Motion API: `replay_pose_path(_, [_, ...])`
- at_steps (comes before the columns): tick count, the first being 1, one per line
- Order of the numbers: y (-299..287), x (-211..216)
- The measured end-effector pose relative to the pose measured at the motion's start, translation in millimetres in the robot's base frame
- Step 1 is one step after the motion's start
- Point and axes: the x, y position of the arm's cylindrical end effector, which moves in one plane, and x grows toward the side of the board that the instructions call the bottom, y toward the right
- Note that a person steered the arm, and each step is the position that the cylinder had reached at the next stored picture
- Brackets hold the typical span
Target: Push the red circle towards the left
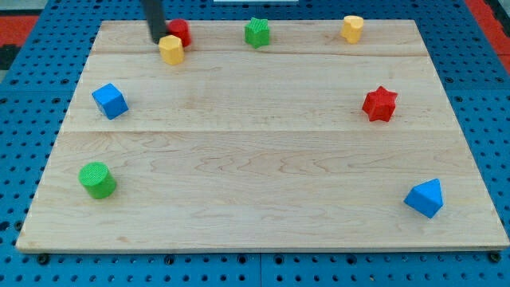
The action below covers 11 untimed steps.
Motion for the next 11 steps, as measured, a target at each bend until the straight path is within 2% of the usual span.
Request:
replay_pose_path(1, [9.9, 29.7])
replay_pose_path(2, [36.9, 39.3])
replay_pose_path(3, [82.4, 4.9])
replay_pose_path(4, [68.1, -26.4])
replay_pose_path(8, [-6.3, -33.4])
replay_pose_path(9, [-9.7, -33.4])
replay_pose_path(11, [36.8, -41.1])
